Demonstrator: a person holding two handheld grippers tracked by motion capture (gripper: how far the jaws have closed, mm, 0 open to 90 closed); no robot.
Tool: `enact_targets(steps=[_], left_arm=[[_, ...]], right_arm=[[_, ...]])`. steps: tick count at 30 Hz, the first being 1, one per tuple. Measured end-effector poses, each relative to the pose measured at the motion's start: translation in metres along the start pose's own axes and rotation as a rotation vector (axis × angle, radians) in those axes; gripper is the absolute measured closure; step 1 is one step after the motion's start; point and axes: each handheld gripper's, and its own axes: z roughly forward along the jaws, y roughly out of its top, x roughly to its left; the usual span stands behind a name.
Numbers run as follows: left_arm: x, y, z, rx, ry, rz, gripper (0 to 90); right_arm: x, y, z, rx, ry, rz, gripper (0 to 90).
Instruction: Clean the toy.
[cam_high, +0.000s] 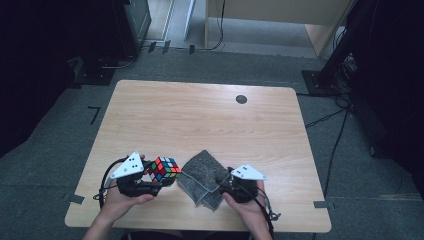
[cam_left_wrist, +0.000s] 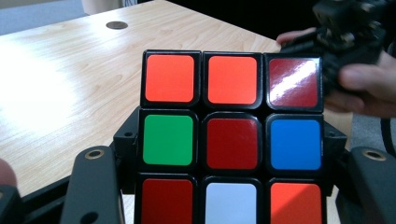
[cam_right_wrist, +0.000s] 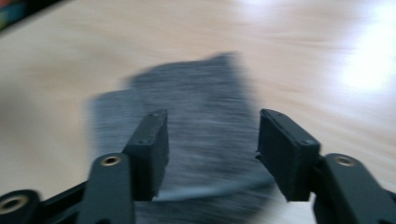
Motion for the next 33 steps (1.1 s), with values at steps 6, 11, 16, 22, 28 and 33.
enact_targets(steps=[6, 11, 16, 22, 28, 33], left_arm=[[-0.006, -0.004, 0.002, -0.026, -0.024, 0.063, 33.8], [-0.011, -0.005, 0.005, -0.021, -0.035, 0.098, 33.7], [-0.01, -0.006, 0.004, -0.03, -0.05, 0.077, 33.7], [-0.006, -0.009, 0.007, -0.023, -0.07, 0.051, 33.7], [-0.01, -0.012, 0.014, 0.011, -0.028, 0.081, 33.7], [-0.012, -0.013, 0.019, 0.015, -0.021, 0.092, 33.7]], right_arm=[[0.028, -0.012, 0.036, 0.105, 0.049, -0.075, 39.6], [0.026, -0.017, 0.047, 0.152, 0.03, -0.09, 41.3], [0.03, -0.019, 0.046, 0.144, -0.019, -0.135, 50.5], [0.014, -0.02, 0.04, 0.121, -0.012, -0.054, 78.2], [0.0, -0.009, 0.01, -0.043, 0.056, 0.059, 79.9], [0.004, 0.01, -0.026, -0.232, 0.115, 0.133, 80.0]])
